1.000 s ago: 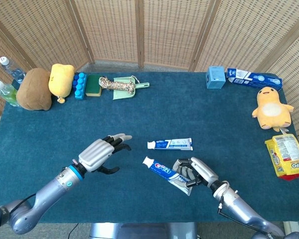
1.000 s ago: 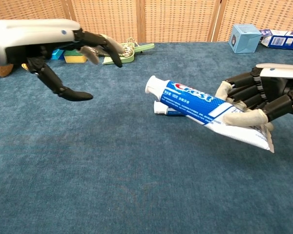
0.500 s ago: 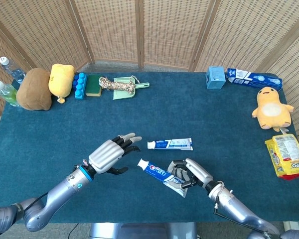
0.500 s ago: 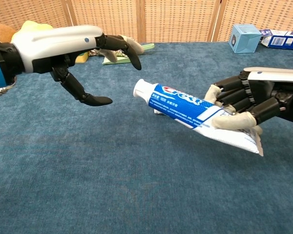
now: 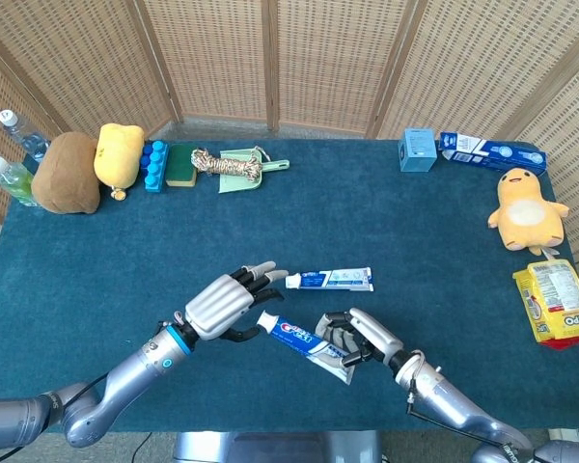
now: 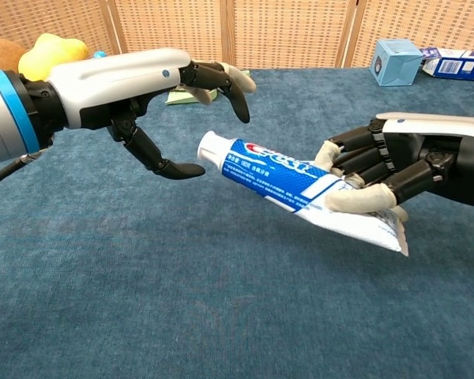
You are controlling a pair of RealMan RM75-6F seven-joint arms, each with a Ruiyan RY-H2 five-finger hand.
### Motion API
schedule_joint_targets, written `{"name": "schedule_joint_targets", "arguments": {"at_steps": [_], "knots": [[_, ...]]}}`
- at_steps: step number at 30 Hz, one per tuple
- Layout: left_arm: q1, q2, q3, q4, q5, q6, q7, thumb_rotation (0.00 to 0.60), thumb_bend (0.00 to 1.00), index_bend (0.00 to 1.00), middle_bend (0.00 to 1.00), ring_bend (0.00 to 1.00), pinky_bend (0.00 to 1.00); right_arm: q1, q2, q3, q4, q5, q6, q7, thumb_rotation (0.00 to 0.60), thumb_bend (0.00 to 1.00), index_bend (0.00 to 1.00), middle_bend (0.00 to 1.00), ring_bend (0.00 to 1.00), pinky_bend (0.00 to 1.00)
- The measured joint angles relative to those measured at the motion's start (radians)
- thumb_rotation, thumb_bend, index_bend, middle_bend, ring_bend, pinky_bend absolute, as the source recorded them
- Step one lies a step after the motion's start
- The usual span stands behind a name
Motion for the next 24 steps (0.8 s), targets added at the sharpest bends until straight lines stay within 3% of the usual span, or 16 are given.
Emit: {"name": "schedule_joint_targets", "arguments": {"at_steps": [24], "knots": [[-0.012,-0.041,0.014,0.033,0.016,0.035,-0.022,0.6,0.3,0.41,0.18,0.08,0.18,0.006,0.006,-0.011,-0.005,-0.018,-0.011,0.027,0.6,0.47,0.89,0.69,0.66,0.81]]}}
